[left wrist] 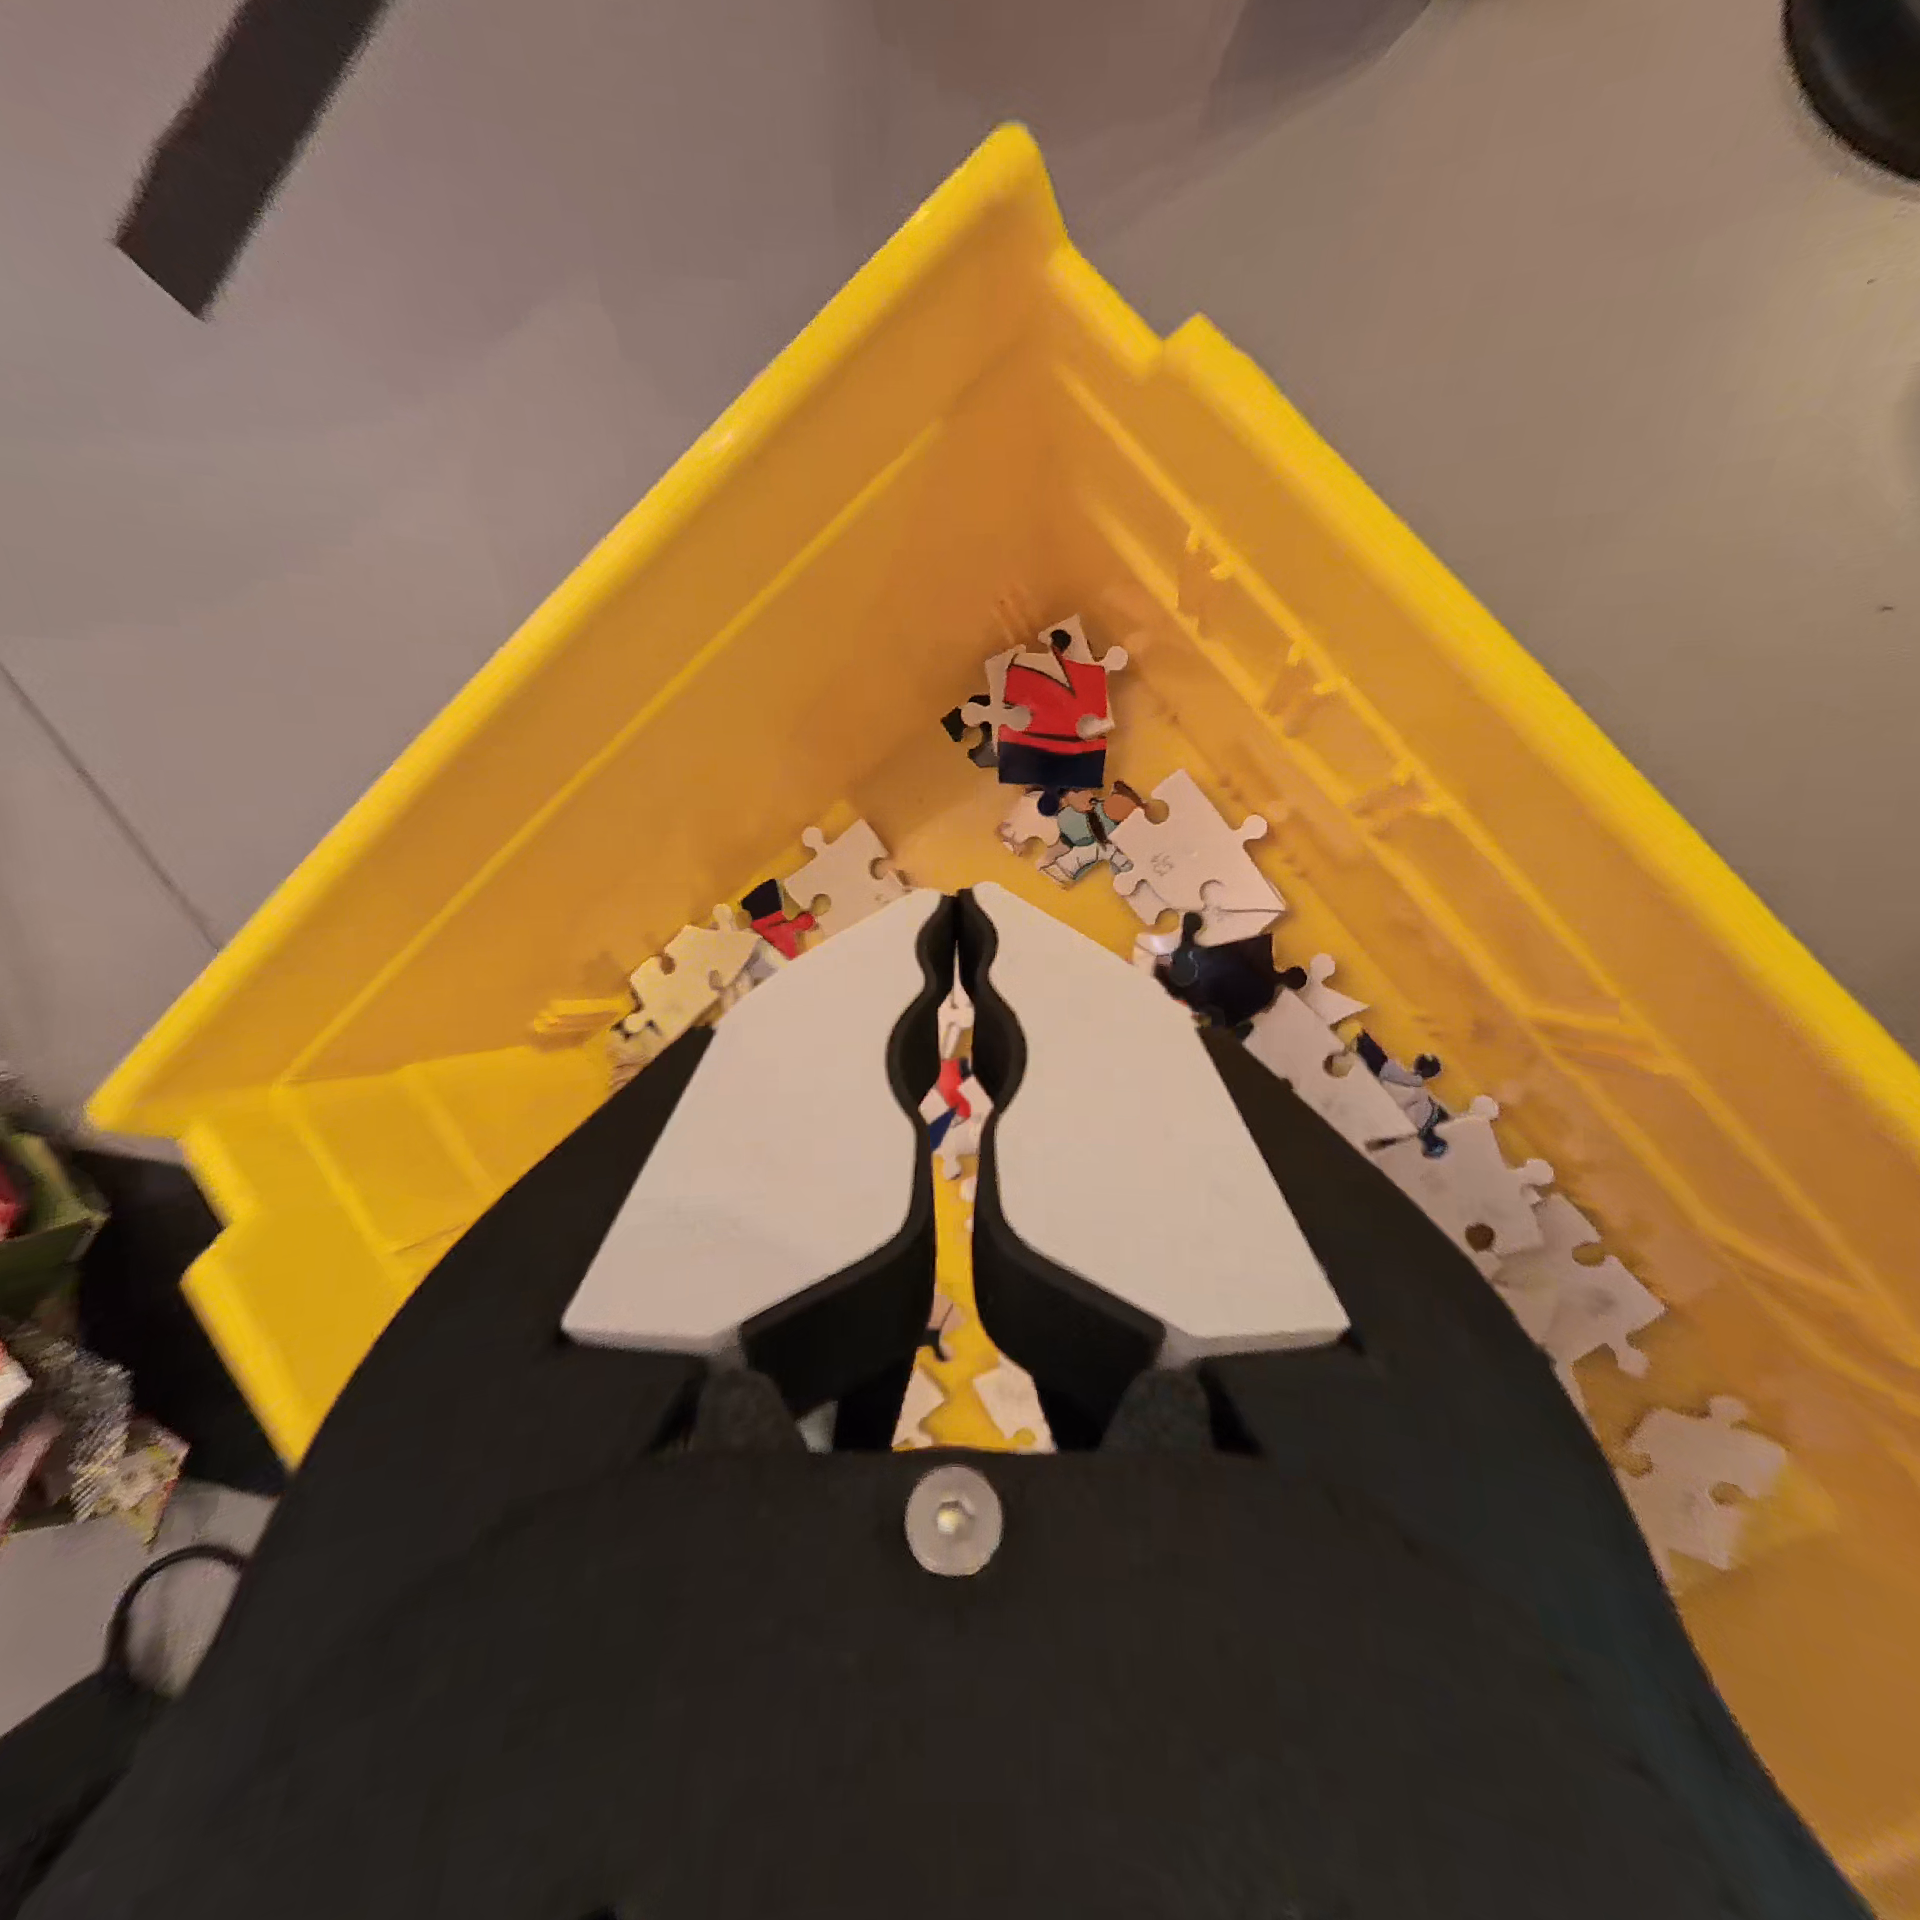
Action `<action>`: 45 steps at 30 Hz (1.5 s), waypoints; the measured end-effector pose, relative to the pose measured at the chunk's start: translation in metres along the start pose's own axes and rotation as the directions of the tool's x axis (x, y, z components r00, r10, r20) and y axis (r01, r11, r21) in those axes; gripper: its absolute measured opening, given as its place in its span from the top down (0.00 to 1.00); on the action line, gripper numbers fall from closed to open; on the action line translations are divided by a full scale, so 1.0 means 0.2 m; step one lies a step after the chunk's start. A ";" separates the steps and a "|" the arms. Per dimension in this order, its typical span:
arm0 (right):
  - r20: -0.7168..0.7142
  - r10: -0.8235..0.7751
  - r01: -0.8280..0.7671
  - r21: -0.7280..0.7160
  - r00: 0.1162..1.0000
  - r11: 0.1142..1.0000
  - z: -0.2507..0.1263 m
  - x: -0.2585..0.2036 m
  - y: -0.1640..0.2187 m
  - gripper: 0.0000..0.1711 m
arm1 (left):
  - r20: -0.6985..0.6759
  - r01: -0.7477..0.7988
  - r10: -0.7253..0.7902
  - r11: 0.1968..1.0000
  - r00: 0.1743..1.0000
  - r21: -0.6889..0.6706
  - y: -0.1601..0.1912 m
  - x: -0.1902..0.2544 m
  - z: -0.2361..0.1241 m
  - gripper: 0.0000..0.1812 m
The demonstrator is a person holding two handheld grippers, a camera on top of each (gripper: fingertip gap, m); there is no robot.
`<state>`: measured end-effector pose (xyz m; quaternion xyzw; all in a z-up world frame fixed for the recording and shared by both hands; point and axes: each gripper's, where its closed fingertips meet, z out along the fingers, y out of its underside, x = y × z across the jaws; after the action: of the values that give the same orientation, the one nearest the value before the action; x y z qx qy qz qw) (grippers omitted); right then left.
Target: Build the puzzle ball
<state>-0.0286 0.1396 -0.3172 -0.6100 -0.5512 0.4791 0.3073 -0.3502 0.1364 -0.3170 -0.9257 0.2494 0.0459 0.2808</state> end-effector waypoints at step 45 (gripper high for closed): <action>0.009 0.004 -0.004 0.053 1.000 0.999 -0.03 0.00 -0.03 1.00 | 0.000 0.201 -0.201 0.979 0.980 0.021 0.07 -0.15 0.07 0.99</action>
<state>-0.0257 0.1411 -0.3091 -0.6006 -0.5384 0.4970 0.3201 -0.3823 0.1477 -0.3294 -0.9431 0.1549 0.0160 0.2939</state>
